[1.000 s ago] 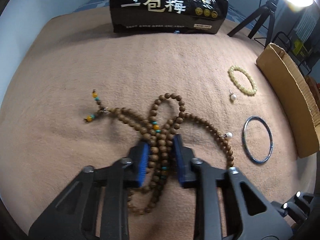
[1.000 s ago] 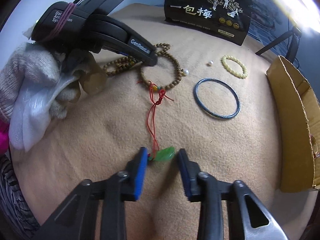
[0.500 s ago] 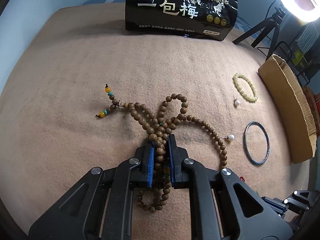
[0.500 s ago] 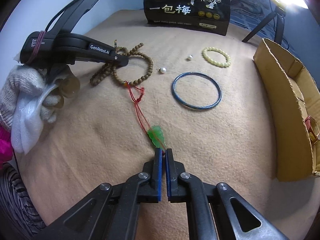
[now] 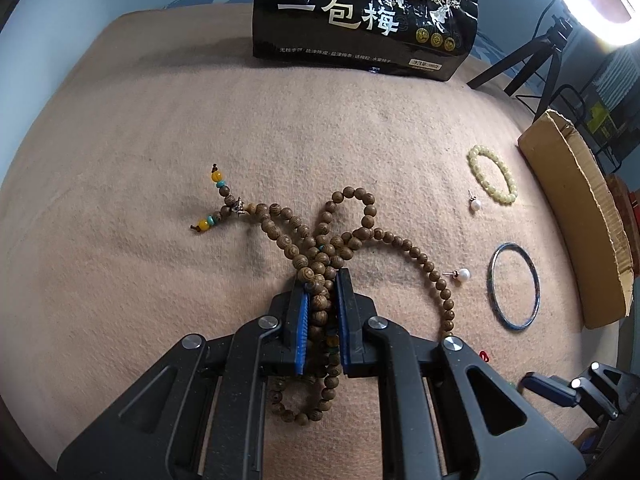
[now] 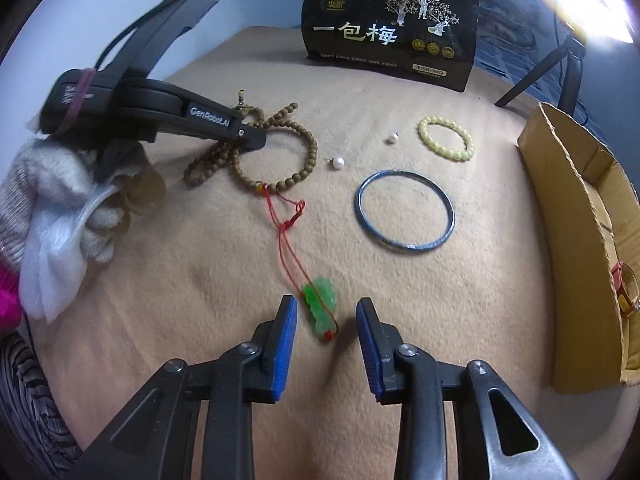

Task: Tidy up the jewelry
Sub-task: 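Lift the mala with the left tool while the right tool lifts the jade pendant toward the box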

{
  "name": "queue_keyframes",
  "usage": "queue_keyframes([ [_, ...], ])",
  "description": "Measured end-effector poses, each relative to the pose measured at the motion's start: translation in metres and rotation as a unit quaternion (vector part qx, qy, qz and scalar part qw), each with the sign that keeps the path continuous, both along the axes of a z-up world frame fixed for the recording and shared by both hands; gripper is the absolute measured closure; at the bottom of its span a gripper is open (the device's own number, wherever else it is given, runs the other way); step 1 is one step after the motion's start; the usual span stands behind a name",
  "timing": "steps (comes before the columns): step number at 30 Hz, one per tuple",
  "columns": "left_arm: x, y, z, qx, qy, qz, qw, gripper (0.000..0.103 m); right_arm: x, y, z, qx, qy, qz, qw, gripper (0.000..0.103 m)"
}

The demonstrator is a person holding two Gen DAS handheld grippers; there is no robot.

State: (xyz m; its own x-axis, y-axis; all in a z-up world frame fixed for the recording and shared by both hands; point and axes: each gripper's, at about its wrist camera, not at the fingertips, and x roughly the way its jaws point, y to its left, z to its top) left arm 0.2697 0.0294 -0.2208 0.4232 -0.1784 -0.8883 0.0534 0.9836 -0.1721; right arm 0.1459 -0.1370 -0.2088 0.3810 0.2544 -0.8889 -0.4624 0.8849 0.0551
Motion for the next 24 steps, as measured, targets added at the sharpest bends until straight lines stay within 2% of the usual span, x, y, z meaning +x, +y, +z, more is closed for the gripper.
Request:
queue_keyframes([
  [1,0.0,0.0,0.0,0.0,0.0,0.0,1.0,0.093,0.001,0.003,-0.002,-0.001,0.004,0.005,1.0,0.086],
  [2,0.0,0.0,0.0,0.0,-0.001,-0.001,1.0,0.093,0.001,0.006,-0.002,-0.006,0.004,0.008,1.0,0.09],
  [4,-0.001,0.002,0.001,0.003,-0.003,0.0,1.0,0.093,-0.001,0.008,-0.001,-0.012,-0.002,0.006,1.0,0.091],
  [9,0.0,0.016,0.005,0.002,-0.01,0.023,0.9997,0.093,-0.002,-0.011,0.006,-0.023,-0.011,-0.03,0.999,0.092],
  [12,0.0,0.03,0.009,-0.004,-0.014,0.039,0.9991,0.093,0.001,-0.034,0.015,-0.008,-0.014,-0.061,0.998,0.091],
  [18,-0.007,0.048,0.029,-0.037,-0.028,0.054,0.9974,0.093,-0.002,-0.059,0.04,0.009,-0.037,-0.089,0.995,0.091],
  [24,-0.02,0.045,0.065,-0.081,-0.058,0.04,0.9942,0.093,-0.009,-0.071,0.075,0.029,-0.072,-0.097,0.992,0.091],
])
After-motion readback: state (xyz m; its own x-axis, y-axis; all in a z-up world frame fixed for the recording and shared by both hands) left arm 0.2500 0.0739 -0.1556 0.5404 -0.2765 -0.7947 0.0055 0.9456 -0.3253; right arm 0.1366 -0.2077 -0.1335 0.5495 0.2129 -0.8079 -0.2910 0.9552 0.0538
